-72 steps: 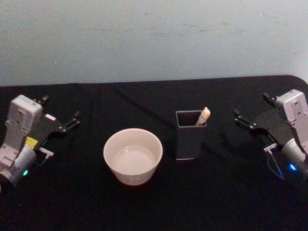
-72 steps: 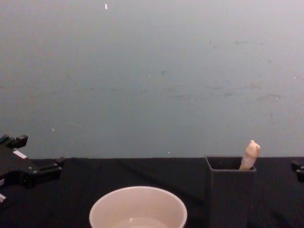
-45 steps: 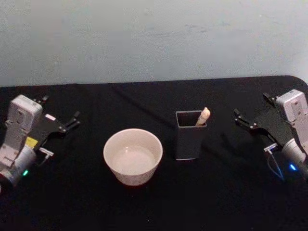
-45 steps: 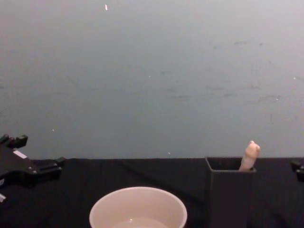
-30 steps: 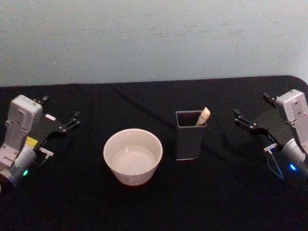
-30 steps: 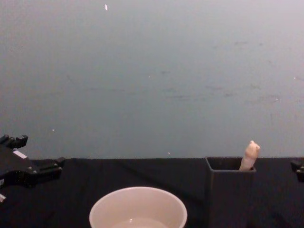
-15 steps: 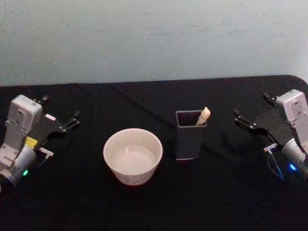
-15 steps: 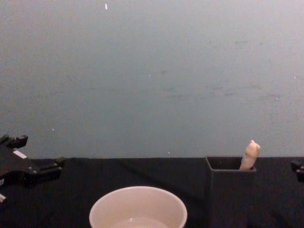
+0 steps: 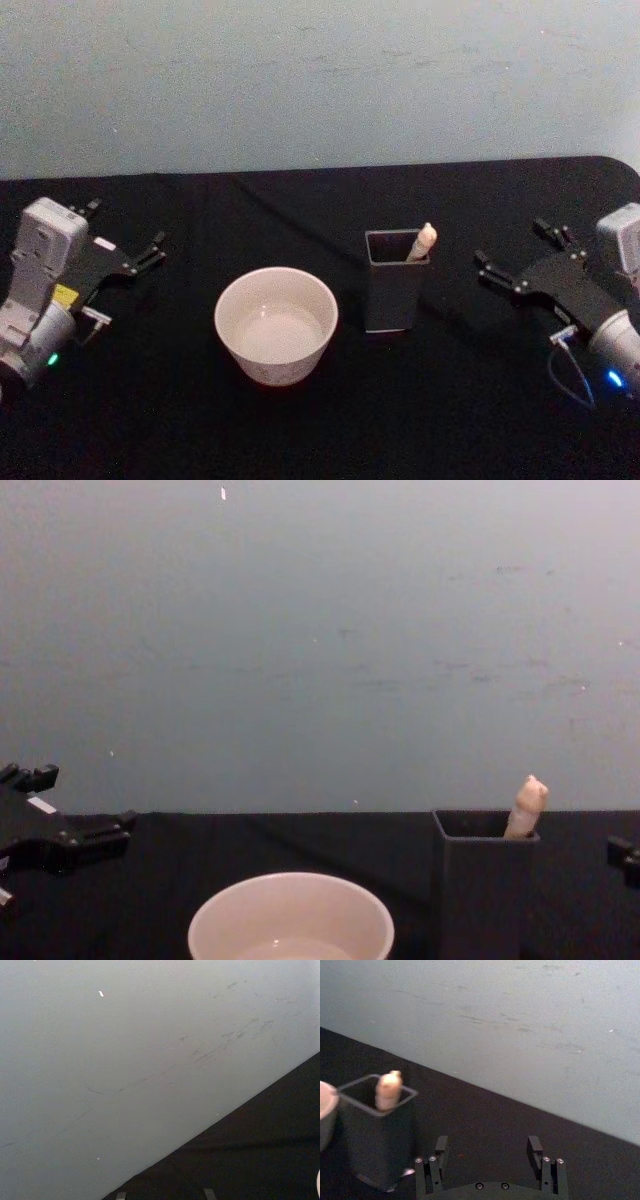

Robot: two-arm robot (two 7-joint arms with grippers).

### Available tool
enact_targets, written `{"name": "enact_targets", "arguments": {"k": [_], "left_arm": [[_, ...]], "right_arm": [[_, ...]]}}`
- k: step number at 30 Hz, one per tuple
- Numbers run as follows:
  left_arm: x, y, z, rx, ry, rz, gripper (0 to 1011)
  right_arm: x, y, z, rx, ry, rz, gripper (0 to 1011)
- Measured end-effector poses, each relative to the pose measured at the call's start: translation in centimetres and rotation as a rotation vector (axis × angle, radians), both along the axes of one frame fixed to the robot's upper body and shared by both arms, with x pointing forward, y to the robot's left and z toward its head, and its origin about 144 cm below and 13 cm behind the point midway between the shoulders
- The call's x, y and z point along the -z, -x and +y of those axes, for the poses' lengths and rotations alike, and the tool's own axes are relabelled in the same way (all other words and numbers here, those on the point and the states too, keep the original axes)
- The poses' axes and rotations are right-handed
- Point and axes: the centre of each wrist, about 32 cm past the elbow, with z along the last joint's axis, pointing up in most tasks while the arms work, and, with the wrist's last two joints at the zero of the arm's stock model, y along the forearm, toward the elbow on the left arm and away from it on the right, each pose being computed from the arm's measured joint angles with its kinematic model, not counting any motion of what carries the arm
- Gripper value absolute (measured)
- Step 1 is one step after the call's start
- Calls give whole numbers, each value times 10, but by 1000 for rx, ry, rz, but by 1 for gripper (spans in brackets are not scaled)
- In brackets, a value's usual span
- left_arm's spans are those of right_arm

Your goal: Pick up the stirring spoon with one hand, stir inside the cup, then place it back in its original position.

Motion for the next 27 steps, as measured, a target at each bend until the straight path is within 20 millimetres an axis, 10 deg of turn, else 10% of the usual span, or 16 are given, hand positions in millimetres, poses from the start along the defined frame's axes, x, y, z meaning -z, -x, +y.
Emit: {"name": "enact_targets", "arguments": {"k": [12, 27], "left_arm": [[0, 0, 0, 0, 0, 0, 1001], [0, 0, 0, 0, 0, 0, 1001]], "right_arm": [[-4, 37, 7, -140, -178, 48, 1000], [3, 26, 39, -168, -291, 35, 1000]]}}
